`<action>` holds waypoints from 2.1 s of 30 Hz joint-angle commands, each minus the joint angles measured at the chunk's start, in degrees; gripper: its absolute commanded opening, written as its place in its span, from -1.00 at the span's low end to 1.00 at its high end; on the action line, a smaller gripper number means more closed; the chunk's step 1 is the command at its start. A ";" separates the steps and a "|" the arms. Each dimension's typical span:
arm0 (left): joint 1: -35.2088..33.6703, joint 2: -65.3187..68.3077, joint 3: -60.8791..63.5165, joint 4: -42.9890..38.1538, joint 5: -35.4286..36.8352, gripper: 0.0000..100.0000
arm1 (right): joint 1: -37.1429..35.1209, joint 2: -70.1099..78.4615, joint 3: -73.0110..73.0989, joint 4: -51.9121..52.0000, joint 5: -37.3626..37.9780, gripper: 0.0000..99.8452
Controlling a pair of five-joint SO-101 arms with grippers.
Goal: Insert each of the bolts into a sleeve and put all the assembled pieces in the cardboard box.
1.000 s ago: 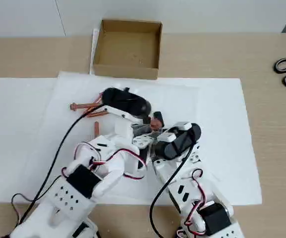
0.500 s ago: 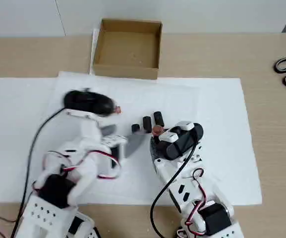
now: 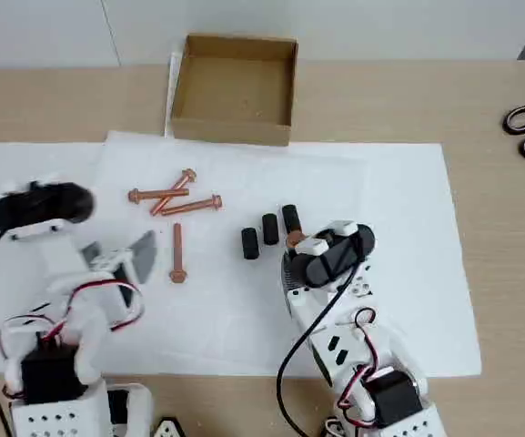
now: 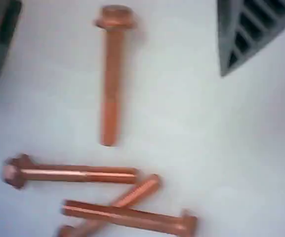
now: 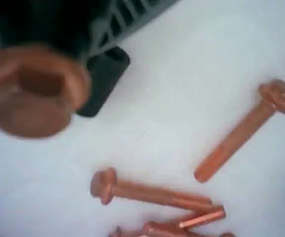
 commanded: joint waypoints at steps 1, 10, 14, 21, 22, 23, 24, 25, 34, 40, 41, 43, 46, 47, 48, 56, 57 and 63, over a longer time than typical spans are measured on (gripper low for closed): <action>-2.37 0.00 -0.31 0.44 -0.53 -0.46 | 1.98 3.91 -4.57 0.13 -0.44 -0.99; -2.46 -0.26 1.54 1.05 -0.44 -0.46 | 4.70 29.58 -27.52 0.13 -0.09 -0.99; -2.46 -0.35 1.63 2.20 -0.44 -0.46 | 4.79 40.22 -36.66 0.04 0.00 -0.99; -2.46 -0.35 1.63 2.20 -0.35 -0.46 | 4.88 56.48 -51.25 -0.40 4.75 -0.99; -2.46 -0.35 1.63 2.20 -0.35 -0.46 | 4.88 58.95 -53.10 -0.40 5.10 -0.99; -2.46 -0.35 1.63 2.11 -0.35 -0.46 | 4.88 61.32 -55.03 -0.48 5.36 -0.99; -2.46 -0.35 1.63 2.11 -0.35 -0.46 | 4.88 63.87 -57.05 -0.48 5.36 -0.99; -2.46 -0.35 1.63 2.11 -0.35 -0.46 | 4.88 66.42 -59.16 -0.48 5.36 -0.99; -2.29 -0.35 1.63 2.11 -0.35 -0.46 | 8.13 92.70 -81.76 -6.99 4.92 -0.99; -2.29 -0.35 1.63 2.02 -0.35 -0.46 | 7.87 110.11 -95.65 -12.09 4.92 -0.99; -2.29 -0.35 1.63 2.02 -0.35 -0.46 | 7.87 112.48 -98.20 -12.00 4.84 -0.99; -2.55 -0.35 1.63 2.02 -0.35 -0.46 | 7.87 117.05 -103.30 -12.00 4.84 -0.99; -2.55 -0.35 1.63 2.02 -0.35 -0.46 | 7.78 123.82 -110.86 -12.79 4.84 -0.99; -2.55 -0.44 1.63 2.02 -0.35 -0.46 | 7.60 126.02 -113.23 -13.23 4.84 -0.99; -2.55 -0.44 1.63 2.02 -0.35 -0.46 | 7.60 127.96 -115.25 -13.76 4.84 -0.99; -2.55 -0.44 1.63 2.02 -0.35 -0.46 | 7.52 140.18 -128.44 -14.02 4.84 -0.99; -2.55 -0.44 1.63 2.02 -0.35 -0.46 | 7.52 141.41 -129.93 -14.02 4.84 -0.99; -2.29 -0.44 1.63 2.02 -0.35 -0.46 | 7.16 147.82 -135.30 -14.02 4.84 -0.99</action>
